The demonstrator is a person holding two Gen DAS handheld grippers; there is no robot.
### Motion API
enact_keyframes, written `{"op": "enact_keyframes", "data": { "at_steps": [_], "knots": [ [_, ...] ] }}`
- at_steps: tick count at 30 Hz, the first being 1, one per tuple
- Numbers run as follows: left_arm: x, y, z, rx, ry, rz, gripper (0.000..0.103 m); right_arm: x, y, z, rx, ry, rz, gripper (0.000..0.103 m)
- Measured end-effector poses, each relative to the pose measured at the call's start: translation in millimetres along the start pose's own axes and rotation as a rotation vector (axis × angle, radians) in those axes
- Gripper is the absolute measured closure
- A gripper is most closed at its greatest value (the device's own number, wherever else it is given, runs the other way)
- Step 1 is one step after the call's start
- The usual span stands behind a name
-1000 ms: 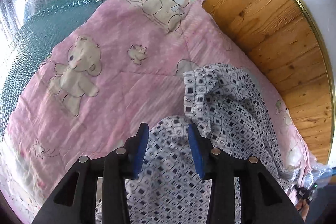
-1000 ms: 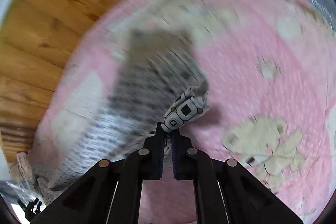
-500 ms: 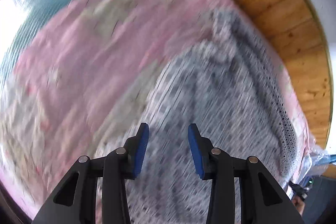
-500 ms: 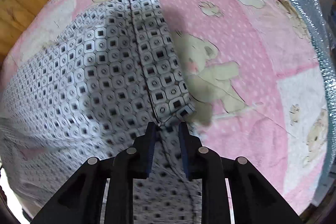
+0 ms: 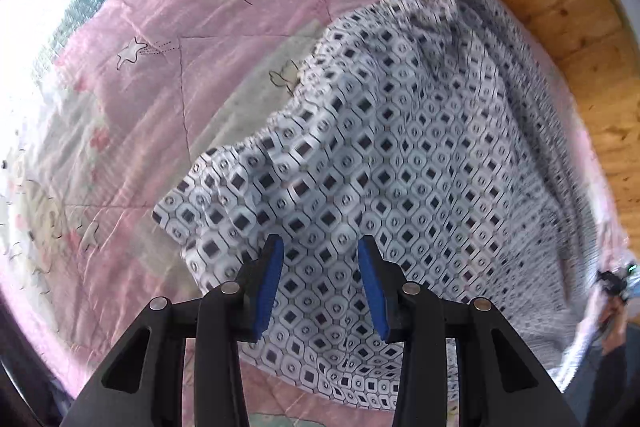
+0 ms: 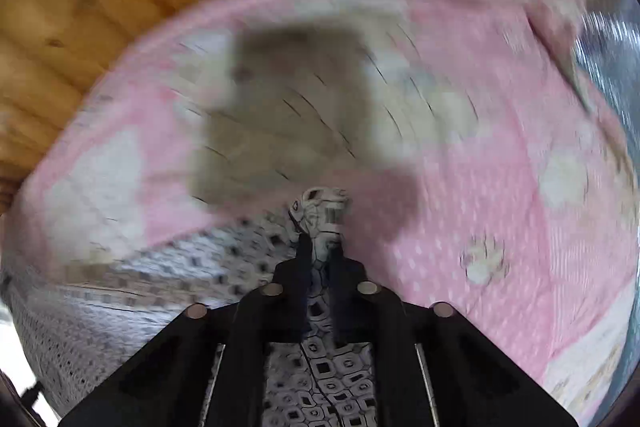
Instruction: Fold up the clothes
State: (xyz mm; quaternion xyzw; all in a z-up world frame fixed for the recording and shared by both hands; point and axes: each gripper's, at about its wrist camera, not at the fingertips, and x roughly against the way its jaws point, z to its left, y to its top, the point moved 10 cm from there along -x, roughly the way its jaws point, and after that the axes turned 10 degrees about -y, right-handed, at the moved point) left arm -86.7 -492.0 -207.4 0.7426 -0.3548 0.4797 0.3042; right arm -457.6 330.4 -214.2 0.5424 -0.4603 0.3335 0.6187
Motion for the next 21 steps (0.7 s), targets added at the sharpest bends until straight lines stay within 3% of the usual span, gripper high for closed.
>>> {"op": "enact_keyframes", "data": {
  "at_steps": [2,3,6,7,8,9,11,15,19,21],
  "knots": [
    [11,-3,-4,-0.024,0.01,-0.03,0.063,50,29,-12,-0.038,-0.017,-0.194,0.098],
    [15,-5,-3,-0.019,0.012,-0.042,0.063,55,36,-24,-0.064,-0.053,-0.21,0.098],
    [26,-14,9,0.022,0.016,-0.068,0.063,24,35,-50,-0.059,-0.195,-0.136,0.097],
    [28,-19,16,0.048,0.016,-0.069,0.063,11,27,-53,-0.055,-0.205,-0.085,0.091],
    [29,-23,23,0.075,0.017,-0.07,0.063,0,13,-52,-0.06,-0.173,-0.022,0.09],
    [31,-28,30,0.102,0.015,-0.074,0.063,-2,2,-52,-0.068,-0.147,0.005,0.082],
    [37,-36,46,0.14,0.018,-0.098,0.063,20,-10,-57,-0.108,-0.101,-0.044,0.063],
    [51,-51,72,0.226,-0.028,-0.167,0.063,84,-74,-83,-0.243,-0.003,-0.082,0.05],
    [47,-68,107,0.371,-0.127,-0.232,0.053,122,-171,-116,-0.319,-0.059,-0.046,0.047],
    [43,-68,117,0.44,-0.19,-0.257,0.053,121,-225,-126,-0.368,-0.054,0.018,0.047]
  ]
}}
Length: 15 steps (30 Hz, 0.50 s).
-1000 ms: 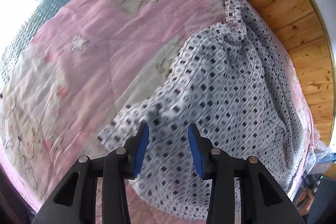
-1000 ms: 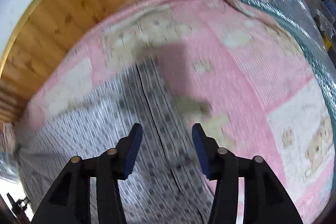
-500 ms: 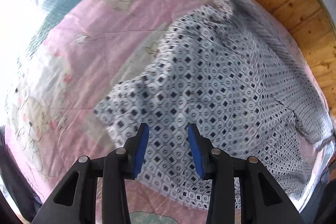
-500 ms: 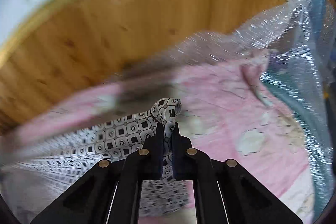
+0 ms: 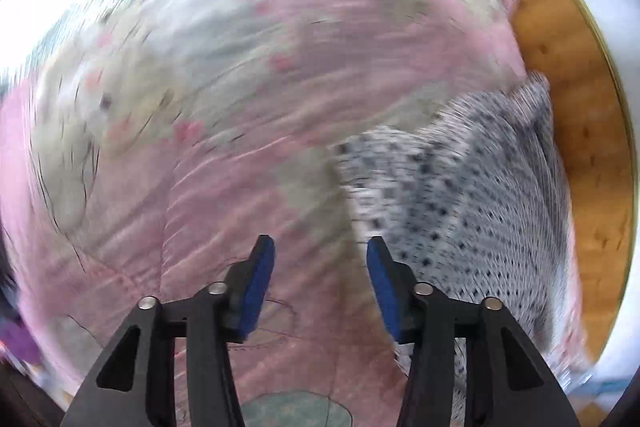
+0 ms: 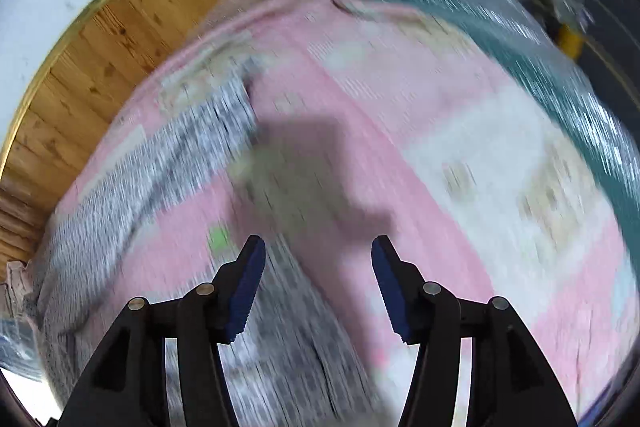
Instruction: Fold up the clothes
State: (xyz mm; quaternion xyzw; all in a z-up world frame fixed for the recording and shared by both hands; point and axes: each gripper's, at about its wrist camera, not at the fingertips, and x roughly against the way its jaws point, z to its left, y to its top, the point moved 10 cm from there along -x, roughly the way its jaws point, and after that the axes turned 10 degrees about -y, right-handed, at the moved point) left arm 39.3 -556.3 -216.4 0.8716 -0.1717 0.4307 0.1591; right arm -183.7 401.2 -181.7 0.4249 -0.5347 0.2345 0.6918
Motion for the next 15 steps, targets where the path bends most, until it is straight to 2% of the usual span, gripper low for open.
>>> {"op": "enact_keyframes", "data": {
  "at_steps": [2,3,4,7,9,10,11,12,13,14,15],
  "knots": [
    [-2,4,1,0.041,-0.077,-0.033,0.049,-9,-36,-16,-0.042,-0.001,0.067,0.047],
    [-6,9,-5,0.036,-0.108,-0.056,0.04,-17,-52,-19,-0.056,-0.001,0.105,0.047],
    [-9,10,-13,0.028,-0.14,-0.055,0.039,-22,-61,-18,-0.07,0.003,0.122,0.047],
    [-18,13,-36,-0.016,-0.2,-0.031,0.039,-43,-74,-7,-0.127,0.044,0.139,0.047],
    [-23,11,-57,-0.081,-0.217,-0.01,0.039,-50,-72,-4,-0.175,0.056,0.115,0.045],
    [-32,10,-67,-0.113,-0.213,0.005,0.039,-51,-69,-2,-0.193,0.059,0.104,0.048],
    [-42,9,-78,-0.145,-0.208,0.021,0.041,-52,-66,0,-0.199,0.065,0.105,0.089],
    [-48,7,-86,-0.184,-0.195,0.041,0.076,-48,-62,3,-0.201,0.073,0.098,0.098],
    [-50,8,-92,-0.223,-0.158,0.059,0.103,-38,-56,6,-0.197,0.087,0.081,0.1],
    [-51,9,-97,-0.262,-0.116,0.077,0.102,-23,-48,8,-0.191,0.107,0.049,0.1],
    [-41,17,-111,-0.278,-0.137,0.059,0.102,-1,-38,8,-0.185,0.131,0.001,0.1]
  ]
}}
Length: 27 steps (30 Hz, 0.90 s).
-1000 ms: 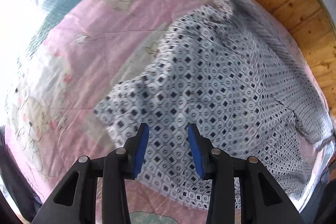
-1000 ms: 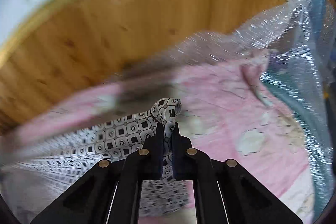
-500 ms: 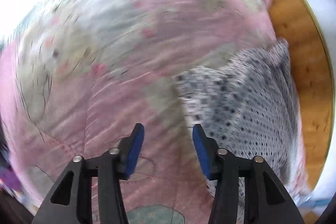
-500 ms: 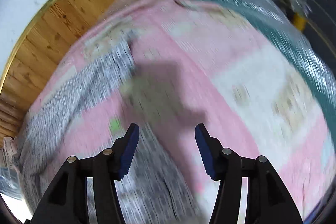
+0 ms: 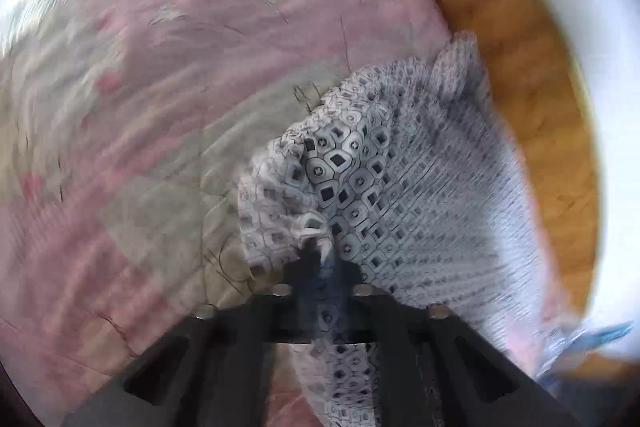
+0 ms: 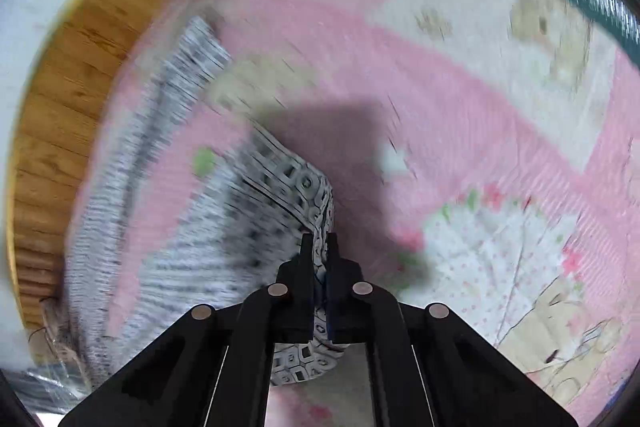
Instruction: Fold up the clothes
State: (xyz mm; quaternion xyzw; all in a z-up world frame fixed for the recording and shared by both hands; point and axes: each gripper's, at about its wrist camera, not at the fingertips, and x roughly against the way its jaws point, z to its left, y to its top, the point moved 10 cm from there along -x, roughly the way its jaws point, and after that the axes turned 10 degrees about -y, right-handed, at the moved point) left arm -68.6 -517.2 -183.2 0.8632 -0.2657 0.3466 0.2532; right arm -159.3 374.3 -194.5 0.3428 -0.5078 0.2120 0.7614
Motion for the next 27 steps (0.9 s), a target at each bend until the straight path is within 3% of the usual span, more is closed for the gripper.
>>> {"op": "enact_keyframes", "data": {
  "at_steps": [2,5,7,11,13,15,17,20,22,25,26,27],
  "knots": [
    [34,23,-21,-0.003,-0.066,-0.061,0.103,44,15,4,0.019,0.034,-0.058,0.101],
    [77,48,-28,-0.024,-0.096,-0.075,0.103,58,13,-7,0.089,-0.003,-0.017,0.101],
    [77,45,-12,-0.055,-0.05,-0.005,0.102,44,-1,-25,0.118,-0.058,0.045,0.1],
    [45,0,42,-0.133,0.138,0.165,0.102,-1,-53,-79,0.175,-0.24,0.171,0.098],
    [32,-22,63,-0.158,0.201,0.213,0.102,-10,-67,-95,0.175,-0.279,0.198,0.096],
    [29,-32,72,-0.145,0.206,0.215,0.102,-5,-66,-104,0.163,-0.293,0.185,0.083],
    [33,-36,75,-0.112,0.186,0.19,0.099,11,-46,-104,0.157,-0.307,0.112,0.061],
    [53,-34,79,-0.089,0.191,0.155,0.085,29,-7,-83,0.184,-0.296,0.001,0.046],
    [63,-30,83,-0.072,0.2,0.136,0.073,15,7,-56,0.258,-0.266,0.005,0.042],
    [71,-24,89,-0.048,0.217,0.117,0.072,-31,4,-32,0.369,-0.264,0.097,0.042],
    [73,-20,90,-0.04,0.225,0.108,0.072,-45,-2,-27,0.396,-0.266,0.128,0.047],
    [76,-16,87,-0.039,0.232,0.086,0.072,-57,-6,-22,0.426,-0.271,0.15,0.06]
  ]
}}
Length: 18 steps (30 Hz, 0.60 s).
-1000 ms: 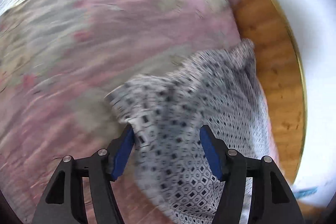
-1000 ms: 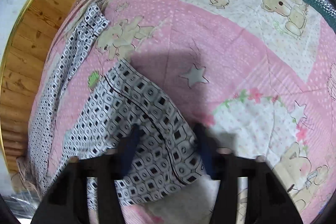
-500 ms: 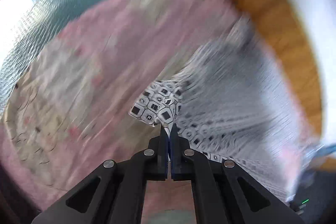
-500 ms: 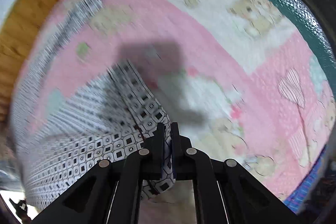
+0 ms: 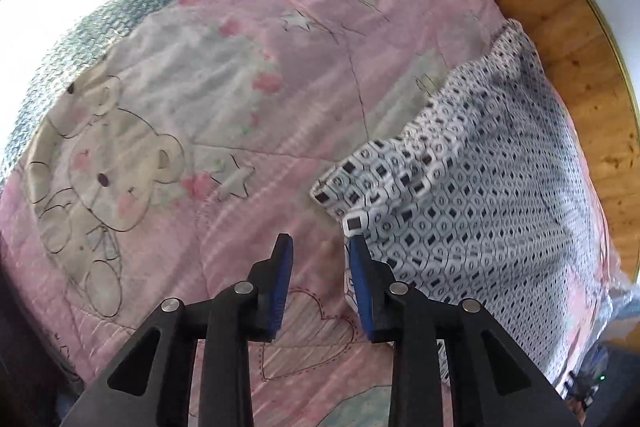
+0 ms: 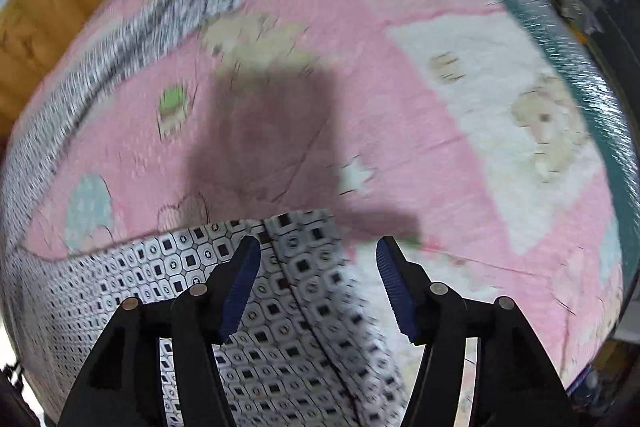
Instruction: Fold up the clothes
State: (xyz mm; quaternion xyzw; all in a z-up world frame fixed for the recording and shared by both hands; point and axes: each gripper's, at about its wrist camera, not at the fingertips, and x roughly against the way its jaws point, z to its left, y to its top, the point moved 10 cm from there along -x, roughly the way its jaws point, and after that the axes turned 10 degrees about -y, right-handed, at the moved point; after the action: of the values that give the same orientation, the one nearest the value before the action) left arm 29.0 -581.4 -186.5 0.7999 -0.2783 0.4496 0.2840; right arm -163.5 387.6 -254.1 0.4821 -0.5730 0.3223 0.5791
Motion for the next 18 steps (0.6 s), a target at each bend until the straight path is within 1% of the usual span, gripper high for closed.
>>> {"op": "enact_keyframes", "data": {
  "at_steps": [1,2,3,5,6,8,9,10,12,13,14,15,16,17,18],
  "knots": [
    [3,4,-3,0.002,0.006,-0.026,0.072,-4,0,5,0.032,-0.016,-0.001,0.09],
    [6,9,-5,0.004,0.012,-0.051,0.072,-2,3,8,0.061,-0.03,-0.019,0.097],
    [11,12,-6,0.012,0.01,-0.069,0.072,7,9,9,0.085,-0.04,-0.06,0.099],
    [23,18,-7,0.03,0.002,-0.099,0.072,25,25,2,0.096,-0.074,-0.135,0.099],
    [26,20,-4,0.036,0.001,-0.1,0.072,31,33,-5,0.088,-0.093,-0.158,0.099],
    [30,22,2,0.045,0.0,-0.095,0.072,27,46,-22,0.067,-0.131,-0.156,0.099],
    [29,25,3,0.049,0.006,-0.098,0.072,17,48,-28,0.072,-0.153,-0.133,0.099],
    [30,25,5,0.057,0.012,-0.102,0.072,6,50,-31,0.08,-0.164,-0.106,0.096],
    [28,24,3,0.088,0.002,-0.111,0.072,-11,56,-26,0.108,-0.183,-0.061,0.092],
    [24,26,-1,0.101,-0.007,-0.114,0.072,-12,62,-27,0.105,-0.204,-0.072,0.083],
    [20,28,-7,0.1,-0.011,-0.116,0.072,3,71,-33,0.061,-0.229,-0.133,0.075],
    [18,31,-15,0.087,-0.011,-0.115,0.072,20,79,-40,0.002,-0.234,-0.195,0.072],
    [13,34,-26,0.069,-0.015,-0.108,0.072,32,82,-39,-0.033,-0.202,-0.229,0.07],
    [6,38,-37,0.049,-0.02,-0.099,0.072,41,83,-32,-0.052,-0.14,-0.247,0.07],
    [-1,39,-48,0.026,-0.035,-0.084,0.072,44,82,-22,-0.054,-0.079,-0.245,0.07]
  ]
}}
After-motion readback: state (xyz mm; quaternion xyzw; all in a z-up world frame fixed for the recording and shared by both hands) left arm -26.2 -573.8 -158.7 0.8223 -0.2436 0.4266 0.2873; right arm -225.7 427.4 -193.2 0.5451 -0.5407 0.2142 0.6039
